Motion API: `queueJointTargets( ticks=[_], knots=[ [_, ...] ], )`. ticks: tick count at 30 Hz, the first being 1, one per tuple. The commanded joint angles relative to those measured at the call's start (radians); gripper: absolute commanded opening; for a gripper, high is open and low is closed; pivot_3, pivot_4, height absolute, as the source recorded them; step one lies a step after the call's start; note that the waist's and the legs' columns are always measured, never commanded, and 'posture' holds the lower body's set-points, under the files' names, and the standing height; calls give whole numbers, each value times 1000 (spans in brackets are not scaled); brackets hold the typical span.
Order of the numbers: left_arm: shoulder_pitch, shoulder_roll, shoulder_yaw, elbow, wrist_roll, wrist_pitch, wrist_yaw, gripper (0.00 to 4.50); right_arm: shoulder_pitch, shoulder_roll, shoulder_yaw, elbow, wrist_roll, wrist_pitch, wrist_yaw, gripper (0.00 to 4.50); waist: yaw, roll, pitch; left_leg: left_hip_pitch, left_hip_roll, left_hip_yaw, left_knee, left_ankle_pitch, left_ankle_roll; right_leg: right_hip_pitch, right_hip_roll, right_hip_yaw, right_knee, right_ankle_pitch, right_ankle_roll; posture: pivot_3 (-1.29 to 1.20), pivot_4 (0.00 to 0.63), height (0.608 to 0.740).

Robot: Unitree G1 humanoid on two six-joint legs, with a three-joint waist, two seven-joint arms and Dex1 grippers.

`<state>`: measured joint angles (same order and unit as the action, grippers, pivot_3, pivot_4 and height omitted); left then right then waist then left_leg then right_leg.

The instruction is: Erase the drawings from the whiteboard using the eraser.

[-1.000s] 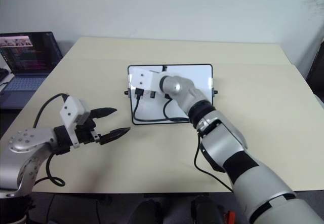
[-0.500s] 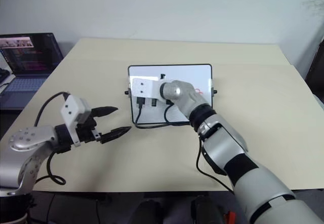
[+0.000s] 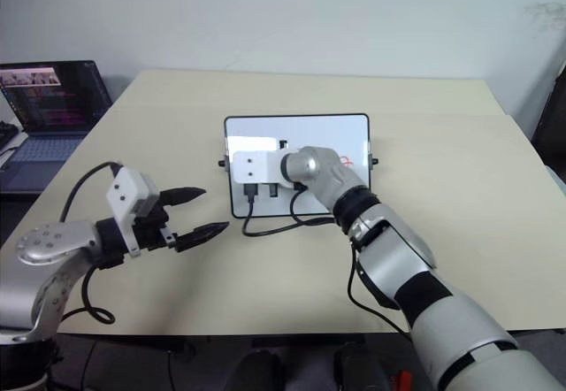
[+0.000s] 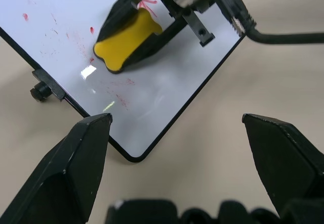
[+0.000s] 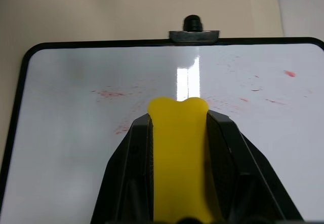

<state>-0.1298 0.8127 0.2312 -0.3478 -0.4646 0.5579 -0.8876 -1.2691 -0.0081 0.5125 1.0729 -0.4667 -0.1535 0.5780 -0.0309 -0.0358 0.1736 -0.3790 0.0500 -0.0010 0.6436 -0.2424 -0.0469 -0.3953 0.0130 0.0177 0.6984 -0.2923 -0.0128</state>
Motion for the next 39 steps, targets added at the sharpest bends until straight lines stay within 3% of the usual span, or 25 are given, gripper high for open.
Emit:
queueJointTargets(
  ticks=[1, 5, 10, 13, 22, 32, 39],
  knots=[
    [-3, 17, 16, -22, -9, -16, -8, 4500, -46, -39, -28, 58, -33, 18, -190, 1119, 1, 1, 1, 0, 0, 0, 0, 0, 0, 0, 0, 0, 0, 0, 0, 0, 150, 740],
    [-4, 16, 15, -19, -9, -17, -9, 4500, -55, -44, -24, 85, -25, 16, -162, 1116, 1, 0, 1, -1, 0, 0, 0, 0, 0, 0, 0, 0, -1, 0, -1, 0, 150, 740],
    [-8, 14, 11, -15, -7, -19, -11, 4500, 16, -32, 19, 65, -29, 24, 49, 1110, -1, 0, 0, -1, 0, 0, -3, 0, 0, 0, 0, 1, -1, -1, -2, 0, 150, 740],
    [-7, 14, 12, -15, -6, -20, -13, 4500, 34, -35, 25, 36, -39, 24, 80, 1110, -1, 0, 0, 1, 0, 0, -3, 0, 0, 0, 0, 0, -1, -1, -2, 0, 150, 740],
    [5, 13, 16, -20, -5, -21, -12, 4500, -47, -21, -23, 47, -33, -34, -217, 1109, 0, 1, 1, 0, 0, -1, -2, 0, 1, 0, 0, 0, -1, -1, -3, 0, 150, 740],
    [12, 15, 22, -25, -9, -19, -14, 4500, 45, -1, 59, 24, -51, -30, 78, 1108, -4, 0, 0, -4, 0, 1, -12, 0, 0, -9, 0, 2, -1, 0, -6, 0, 150, 740],
    [16, 18, 23, -28, -11, -18, -16, 4500, -50, 4, -5, 39, -50, -58, -263, 1107, -1, 0, 2, -3, 0, 0, -12, 1, 1, -9, 0, 2, -1, -1, -6, 0, 150, 740]
  ],
)
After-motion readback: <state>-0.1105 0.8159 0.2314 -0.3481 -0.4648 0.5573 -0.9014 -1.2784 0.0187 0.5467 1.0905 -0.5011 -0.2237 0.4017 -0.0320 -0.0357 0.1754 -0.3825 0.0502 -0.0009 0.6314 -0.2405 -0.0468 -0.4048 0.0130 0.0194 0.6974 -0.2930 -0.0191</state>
